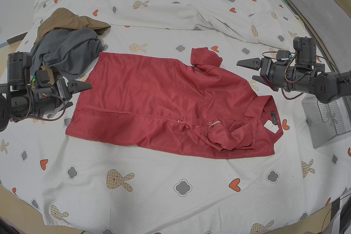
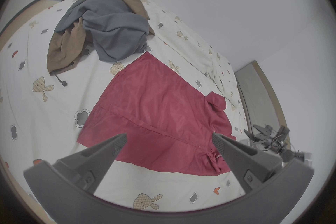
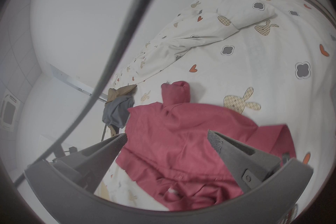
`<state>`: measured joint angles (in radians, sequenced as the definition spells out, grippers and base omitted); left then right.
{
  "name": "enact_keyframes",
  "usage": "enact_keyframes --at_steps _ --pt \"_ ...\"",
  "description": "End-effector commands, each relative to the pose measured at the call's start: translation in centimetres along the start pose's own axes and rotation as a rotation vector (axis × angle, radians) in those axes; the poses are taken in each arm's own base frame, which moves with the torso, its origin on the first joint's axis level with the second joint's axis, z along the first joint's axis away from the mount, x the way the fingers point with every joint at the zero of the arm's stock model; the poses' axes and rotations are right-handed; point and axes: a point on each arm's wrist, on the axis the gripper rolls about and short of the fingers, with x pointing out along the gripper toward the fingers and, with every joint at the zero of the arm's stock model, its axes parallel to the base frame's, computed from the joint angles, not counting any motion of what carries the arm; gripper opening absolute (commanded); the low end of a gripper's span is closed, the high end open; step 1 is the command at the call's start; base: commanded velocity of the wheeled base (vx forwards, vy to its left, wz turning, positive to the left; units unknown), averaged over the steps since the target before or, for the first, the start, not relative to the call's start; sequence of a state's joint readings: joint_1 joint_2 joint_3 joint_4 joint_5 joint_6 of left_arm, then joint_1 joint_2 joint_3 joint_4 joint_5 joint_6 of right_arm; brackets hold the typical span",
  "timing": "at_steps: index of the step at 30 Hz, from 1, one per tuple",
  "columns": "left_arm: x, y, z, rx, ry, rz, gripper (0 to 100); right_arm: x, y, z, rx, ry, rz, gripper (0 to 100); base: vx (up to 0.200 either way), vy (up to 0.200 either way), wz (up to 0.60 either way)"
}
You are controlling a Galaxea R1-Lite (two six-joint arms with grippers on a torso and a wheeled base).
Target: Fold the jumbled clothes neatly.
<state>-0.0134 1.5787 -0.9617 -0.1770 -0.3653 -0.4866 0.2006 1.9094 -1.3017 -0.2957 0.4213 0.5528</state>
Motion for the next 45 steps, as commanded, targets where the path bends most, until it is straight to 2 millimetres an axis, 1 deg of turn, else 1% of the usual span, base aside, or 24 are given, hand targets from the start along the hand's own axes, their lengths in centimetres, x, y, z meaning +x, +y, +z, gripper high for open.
enact_keyframes --at_steps 1,3,6,14,18,21,23,24,26,27,29,30,31,32,33,34,36,37,38,39,40,41,43,45 --pt "0.6 0.8 -0.3 -0.019 0.017 0.016 100 2.4 -3.3 -0.3 0.013 0.023 -0.05 100 0.0 0.0 0.0" --pt "0.6 0.8 -0.3 -0.019 0.017 0.016 100 2.5 -3.6 -0.3 0.004 0.025 -0.054 100 0.0 0.0 0.0" --pt "0.2 0.4 -0.4 -0.011 0.013 0.006 100 3.7 -5.6 -0.3 -0.056 0.033 -0.082 100 0.0 0.0 0.0" --pt "-0.6 0.1 -1.5 0.073 0.028 -0.001 100 5.5 -7.4 -0.4 -0.096 0.042 -0.093 100 0.0 0.0 0.0" --pt "-0.8 0.1 -1.7 0.079 0.033 0.0 100 5.8 -7.8 -0.6 -0.113 0.051 -0.094 100 0.0 0.0 0.0" --pt "-0.3 0.4 -1.8 0.075 0.045 0.007 100 5.2 -8.0 -0.5 -0.107 0.059 -0.08 100 0.0 0.0 0.0" --pt "0.4 0.9 -2.0 0.068 0.063 0.019 100 3.6 -7.4 0.2 -0.111 0.044 -0.063 100 0.0 0.0 0.0" --pt "0.9 1.3 -2.2 0.065 0.074 0.027 100 1.6 -6.0 1.2 -0.126 0.013 -0.039 100 0.0 0.0 0.0" --pt "1.3 1.5 -2.4 0.073 0.088 0.033 100 -0.4 -4.9 1.9 -0.137 -0.009 -0.016 100 0.0 0.0 0.0" --pt "1.4 1.7 -2.8 0.089 0.105 0.042 100 -2.1 -3.9 2.2 -0.143 -0.022 0.0 100 0.0 0.0 0.0" --pt "1.7 2.1 -4.2 0.197 0.146 0.073 100 -5.4 -1.8 1.2 -0.157 -0.026 0.013 100 0.0 0.0 0.0" --pt "1.6 2.2 -4.3 0.208 0.146 0.077 100 -5.8 -1.6 0.9 -0.157 -0.023 0.012 100 0.0 0.0 0.0" --pt "1.5 2.4 -5.3 0.356 0.168 0.134 100 -8.2 -0.4 -0.9 -0.182 -0.007 0.007 100 0.0 0.0 0.0" --pt "1.5 2.5 -5.5 0.382 0.172 0.146 100 -8.5 -0.1 -1.3 -0.192 0.0 0.008 100 0.0 0.0 0.0" --pt "1.6 2.3 -6.4 0.505 0.197 0.187 100 -9.9 1.7 -3.5 -0.266 0.037 0.031 100 0.0 0.0 0.0" --pt "1.6 2.0 -7.0 0.58 0.215 0.207 100 -10.5 2.6 -5.2 -0.313 0.079 0.032 100 0.0 0.0 0.0" --pt "1.6 2.0 -7.0 0.58 0.215 0.207 100 -10.5 2.6 -5.2 -0.313 0.079 0.032 100 0.0 0.0 0.0" --pt "2.4 0.4 -9.0 0.748 0.264 0.241 100 -10.4 5.2 -10.2 -0.476 0.216 -0.147 100 0.0 0.0 0.0" --pt "2.9 -0.4 -9.7 0.788 0.274 0.261 100 -10.4 5.2 -10.2 -0.476 0.216 -0.147 100 0.0 0.0 0.0" --pt "3.3 -0.8 -10.2 0.811 0.282 0.282 100 -9.2 6.8 -13.7 -0.608 0.272 -0.35 100 0.0 0.0 0.0" --pt "3.7 -1.0 -10.7 0.833 0.293 0.312 100 -8.4 6.8 -15.5 -0.668 0.299 -0.454 100 0.0 0.0 0.0" --pt "4.1 -1.1 -11.0 0.849 0.298 0.337 100 -7.7 6.7 -17.1 -0.723 0.334 -0.517 100 0.0 0.0 0.0" --pt "5.1 -1.1 -11.8 0.886 0.31 0.372 100 -6.6 6.6 -19.6 -0.803 0.407 -0.536 100 0.0 0.0 0.0" --pt "5.7 -0.9 -12.4 0.927 0.32 0.397 100 -5.7 6.5 -21.0 -0.859 0.467 -0.523 100 0.0 0.0 0.0"
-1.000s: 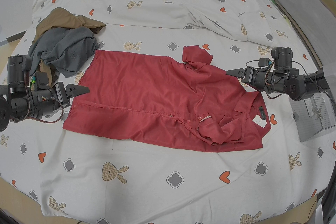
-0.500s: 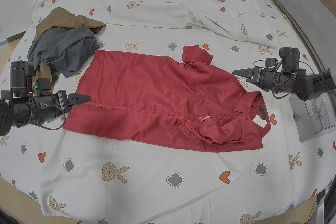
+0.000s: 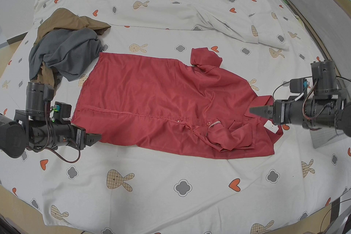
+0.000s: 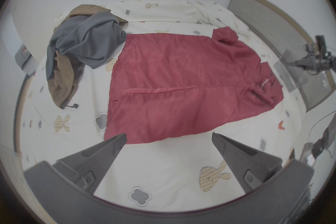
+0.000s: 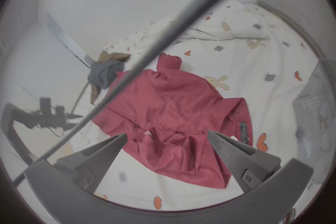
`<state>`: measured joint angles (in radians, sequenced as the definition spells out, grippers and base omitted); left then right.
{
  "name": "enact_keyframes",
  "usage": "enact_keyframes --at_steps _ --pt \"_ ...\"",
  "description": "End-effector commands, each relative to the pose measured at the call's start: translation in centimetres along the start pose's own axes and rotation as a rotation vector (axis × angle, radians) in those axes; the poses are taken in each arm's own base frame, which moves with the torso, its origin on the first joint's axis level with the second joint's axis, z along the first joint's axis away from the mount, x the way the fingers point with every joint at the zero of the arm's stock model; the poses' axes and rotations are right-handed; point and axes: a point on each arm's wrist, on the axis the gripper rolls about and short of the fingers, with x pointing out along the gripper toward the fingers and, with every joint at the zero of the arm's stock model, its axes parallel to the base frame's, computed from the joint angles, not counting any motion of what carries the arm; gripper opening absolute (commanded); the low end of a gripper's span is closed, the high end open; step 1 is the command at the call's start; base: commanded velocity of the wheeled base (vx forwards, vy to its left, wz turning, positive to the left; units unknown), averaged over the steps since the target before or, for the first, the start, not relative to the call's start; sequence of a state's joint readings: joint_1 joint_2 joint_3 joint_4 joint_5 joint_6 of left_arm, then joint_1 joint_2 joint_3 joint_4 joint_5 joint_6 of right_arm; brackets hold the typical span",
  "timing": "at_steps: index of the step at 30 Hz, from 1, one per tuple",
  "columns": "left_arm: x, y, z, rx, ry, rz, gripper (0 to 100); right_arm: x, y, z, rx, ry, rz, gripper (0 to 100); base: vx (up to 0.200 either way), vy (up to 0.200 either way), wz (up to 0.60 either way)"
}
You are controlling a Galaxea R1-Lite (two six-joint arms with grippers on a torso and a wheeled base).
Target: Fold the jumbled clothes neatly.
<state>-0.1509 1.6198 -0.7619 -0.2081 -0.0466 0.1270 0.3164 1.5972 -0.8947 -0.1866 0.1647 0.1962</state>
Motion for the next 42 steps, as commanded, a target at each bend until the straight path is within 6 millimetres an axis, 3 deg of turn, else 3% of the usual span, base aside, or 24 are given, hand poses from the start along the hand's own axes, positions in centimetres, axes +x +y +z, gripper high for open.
enact_keyframes --at_steps 1,4,5,9,14,21,29,37,42 --pt "3.9 -5.5 -3.3 0.336 0.167 0.16 100 2.8 8.7 -11.6 -0.587 0.347 -0.295 100 0.0 0.0 0.0" --pt "4.1 -5.6 -3.6 0.359 0.173 0.169 100 3.3 8.7 -11.8 -0.609 0.358 -0.302 100 0.0 0.0 0.0" --pt "5.2 -5.6 -4.4 0.432 0.173 0.204 100 5.2 9.0 -12.5 -0.66 0.368 -0.404 100 0.0 0.0 0.0" --pt "6.6 -5.7 -4.6 0.448 0.128 0.241 100 7.5 8.9 -13.9 -0.692 0.367 -0.469 100 0.0 0.0 0.0" --pt "7.9 -5.6 -4.8 0.455 0.119 0.248 100 8.7 9.2 -14.7 -0.718 0.364 -0.465 100 0.0 0.0 0.0" --pt "8.5 -5.3 -4.8 0.45 0.128 0.255 100 9.2 9.1 -13.8 -0.692 0.334 -0.473 100 0.0 0.0 0.0" --pt "8.3 -5.2 -4.4 0.442 0.111 0.259 100 9.9 8.8 -10.1 -0.613 0.226 -0.535 100 0.0 0.0 0.0" --pt "9.1 -4.8 -4.2 0.433 0.115 0.268 100 11.2 8.6 -10.8 -0.626 0.254 -0.545 100 0.0 0.0 0.0" --pt "9.2 -4.8 -4.0 0.432 0.11 0.272 100 12.0 8.7 -10.1 -0.6 0.199 -0.556 100 0.0 0.0 0.0"
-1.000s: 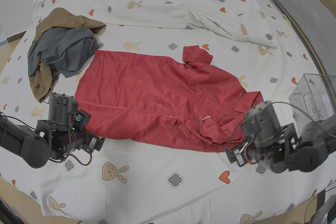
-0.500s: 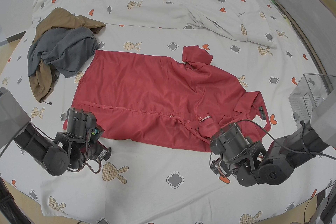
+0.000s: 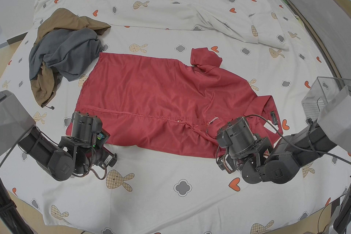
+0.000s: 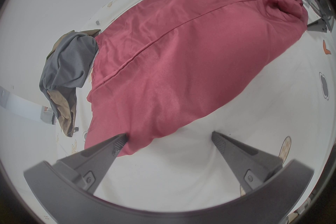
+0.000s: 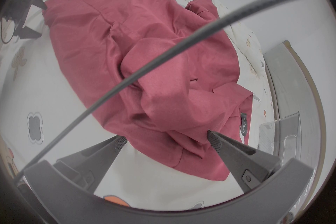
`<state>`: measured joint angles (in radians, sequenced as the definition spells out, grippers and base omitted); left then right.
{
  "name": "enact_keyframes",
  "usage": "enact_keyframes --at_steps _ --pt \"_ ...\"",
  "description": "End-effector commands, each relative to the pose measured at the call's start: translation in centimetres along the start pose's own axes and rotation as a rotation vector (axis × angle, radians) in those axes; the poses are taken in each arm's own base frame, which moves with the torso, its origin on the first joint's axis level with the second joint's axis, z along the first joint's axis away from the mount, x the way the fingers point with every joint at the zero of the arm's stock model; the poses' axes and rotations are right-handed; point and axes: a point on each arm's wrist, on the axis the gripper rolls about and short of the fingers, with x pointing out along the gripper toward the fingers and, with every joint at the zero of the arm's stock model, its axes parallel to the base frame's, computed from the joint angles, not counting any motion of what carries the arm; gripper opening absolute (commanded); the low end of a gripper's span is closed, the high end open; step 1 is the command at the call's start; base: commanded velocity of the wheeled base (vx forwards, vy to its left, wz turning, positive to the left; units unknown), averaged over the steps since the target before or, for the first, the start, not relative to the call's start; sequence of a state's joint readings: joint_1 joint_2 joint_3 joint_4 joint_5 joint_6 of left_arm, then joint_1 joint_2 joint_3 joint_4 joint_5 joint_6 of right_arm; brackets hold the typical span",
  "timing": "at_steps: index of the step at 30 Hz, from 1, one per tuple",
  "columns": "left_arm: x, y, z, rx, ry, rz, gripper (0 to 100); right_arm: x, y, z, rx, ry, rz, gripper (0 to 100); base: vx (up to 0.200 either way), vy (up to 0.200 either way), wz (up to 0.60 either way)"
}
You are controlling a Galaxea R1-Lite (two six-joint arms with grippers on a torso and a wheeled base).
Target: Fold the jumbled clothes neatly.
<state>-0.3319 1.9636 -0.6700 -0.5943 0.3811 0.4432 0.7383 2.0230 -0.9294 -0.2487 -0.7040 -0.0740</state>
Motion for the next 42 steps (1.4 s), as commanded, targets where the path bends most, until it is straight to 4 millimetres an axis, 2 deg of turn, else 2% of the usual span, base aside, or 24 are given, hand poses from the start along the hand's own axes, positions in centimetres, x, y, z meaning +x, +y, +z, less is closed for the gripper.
enact_keyframes --at_steps 1,10,11,22,32,42 --pt "0.3 0.1 0.1 -0.003 0.0 0.004 100 0.8 0.1 0.5 0.013 -0.016 -0.013 100 0.0 0.0 0.0" --pt "0.5 0.5 0.2 -0.014 -0.002 0.016 100 1.4 0.1 -0.1 0.0 0.013 -0.067 100 0.0 0.0 0.0" --pt "0.5 0.6 0.3 -0.016 -0.004 0.018 100 1.4 0.1 -0.2 -0.002 0.016 -0.067 0 0.0 0.0 0.0" --pt "0.6 1.1 0.2 -0.028 -0.001 0.032 100 0.9 0.1 -0.6 -0.004 0.015 -0.056 0 0.0 0.0 0.0" --pt "1.4 2.4 1.2 -0.005 -0.045 0.081 100 0.5 -0.5 0.1 0.025 -0.009 -0.033 0 0.0 0.0 0.0" --pt "1.7 3.4 2.4 -0.026 -0.08 0.112 100 0.2 -0.6 -0.1 0.033 -0.01 -0.022 0 0.0 0.0 0.0"
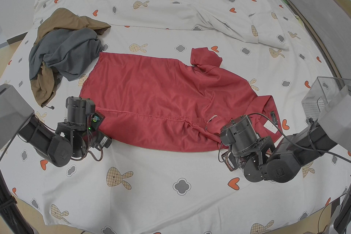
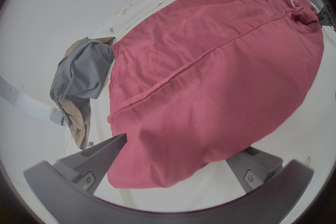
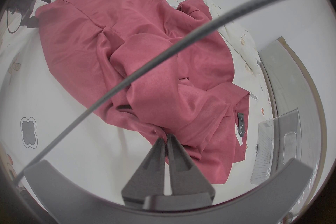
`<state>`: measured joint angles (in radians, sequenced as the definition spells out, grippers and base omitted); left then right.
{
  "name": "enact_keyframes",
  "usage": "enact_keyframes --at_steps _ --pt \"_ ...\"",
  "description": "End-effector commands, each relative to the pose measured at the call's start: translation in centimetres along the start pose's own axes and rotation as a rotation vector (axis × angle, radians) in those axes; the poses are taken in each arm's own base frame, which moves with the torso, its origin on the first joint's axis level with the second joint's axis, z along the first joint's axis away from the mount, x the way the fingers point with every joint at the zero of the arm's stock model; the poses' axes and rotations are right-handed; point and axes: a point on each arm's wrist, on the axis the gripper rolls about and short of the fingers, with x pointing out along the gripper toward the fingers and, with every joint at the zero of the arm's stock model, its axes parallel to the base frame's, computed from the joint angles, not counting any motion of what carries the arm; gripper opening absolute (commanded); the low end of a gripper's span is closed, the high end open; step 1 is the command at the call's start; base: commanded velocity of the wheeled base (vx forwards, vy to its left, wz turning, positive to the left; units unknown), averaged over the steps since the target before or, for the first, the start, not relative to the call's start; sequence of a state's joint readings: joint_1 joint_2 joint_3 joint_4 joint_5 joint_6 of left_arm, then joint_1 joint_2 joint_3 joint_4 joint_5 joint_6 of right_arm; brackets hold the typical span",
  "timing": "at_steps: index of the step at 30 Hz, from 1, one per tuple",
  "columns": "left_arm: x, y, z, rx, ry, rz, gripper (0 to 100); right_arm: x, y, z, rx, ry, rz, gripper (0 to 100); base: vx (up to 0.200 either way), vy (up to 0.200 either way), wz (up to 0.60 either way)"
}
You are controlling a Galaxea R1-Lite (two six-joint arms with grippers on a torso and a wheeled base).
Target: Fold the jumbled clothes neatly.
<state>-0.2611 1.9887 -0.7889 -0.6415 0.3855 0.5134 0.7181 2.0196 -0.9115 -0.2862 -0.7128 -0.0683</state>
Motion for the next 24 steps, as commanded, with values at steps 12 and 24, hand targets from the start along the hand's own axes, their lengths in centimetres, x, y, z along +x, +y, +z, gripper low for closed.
enact_keyframes --at_steps 12,24 --pt "-0.9 -0.3 -0.9 0.003 0.005 -0.015 0 -0.3 -0.2 -0.1 -0.001 -0.001 0.001 0 0.0 0.0 0.0" --pt "-2.3 -0.7 -2.8 0.018 0.034 -0.033 0 -1.8 -1.1 -1.4 -0.011 0.002 0.055 0 0.0 0.0 0.0"
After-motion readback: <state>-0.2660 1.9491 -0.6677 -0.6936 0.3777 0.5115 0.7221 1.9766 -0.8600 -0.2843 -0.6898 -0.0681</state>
